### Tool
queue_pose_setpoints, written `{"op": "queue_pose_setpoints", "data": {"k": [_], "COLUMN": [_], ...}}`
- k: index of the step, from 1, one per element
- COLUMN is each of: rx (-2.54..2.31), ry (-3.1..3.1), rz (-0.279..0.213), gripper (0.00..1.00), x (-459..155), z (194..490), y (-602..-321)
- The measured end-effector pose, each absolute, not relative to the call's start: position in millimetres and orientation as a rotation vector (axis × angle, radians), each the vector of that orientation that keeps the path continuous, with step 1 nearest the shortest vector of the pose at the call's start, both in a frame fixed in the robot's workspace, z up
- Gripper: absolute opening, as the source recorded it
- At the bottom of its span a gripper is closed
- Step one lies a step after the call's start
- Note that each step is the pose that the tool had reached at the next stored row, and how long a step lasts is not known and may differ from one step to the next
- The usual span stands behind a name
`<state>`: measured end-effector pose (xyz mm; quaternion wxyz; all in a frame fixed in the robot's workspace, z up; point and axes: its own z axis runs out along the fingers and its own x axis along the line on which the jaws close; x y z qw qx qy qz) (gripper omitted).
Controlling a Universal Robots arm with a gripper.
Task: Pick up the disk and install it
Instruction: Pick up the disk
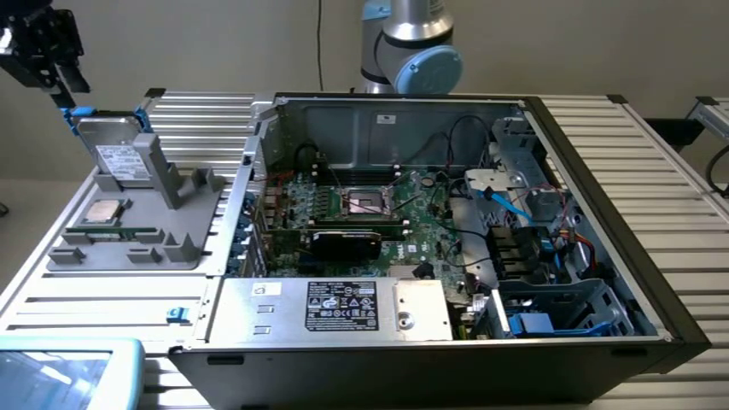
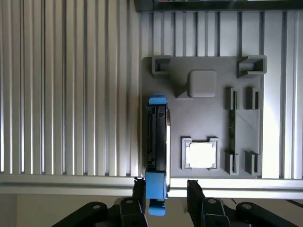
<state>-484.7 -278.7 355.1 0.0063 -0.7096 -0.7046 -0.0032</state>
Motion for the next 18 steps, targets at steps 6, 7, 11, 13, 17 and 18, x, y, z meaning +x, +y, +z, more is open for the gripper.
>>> {"op": "queue_pose_setpoints", "data": {"k": [6, 7, 11, 13, 17, 18], "rx": [-2.22, -2.22, -2.22, -2.22, -2.219, -2.219], "ry": [-2.205, -2.205, -2.205, -2.205, -2.203, -2.203], "rz": [-0.01, -0.01, -0.01, -0.01, -0.013, -0.013], "gripper": [0.47, 0.47, 0.47, 0.47, 0.47, 0.47], "x": [-484.6, -484.7, -484.7, -484.7, -484.7, -484.7], "z": [354.3, 353.4, 346.5, 343.0, 337.2, 336.1], "y": [-278.6, -278.6, -278.5, -278.3, -276.4, -275.9]}}
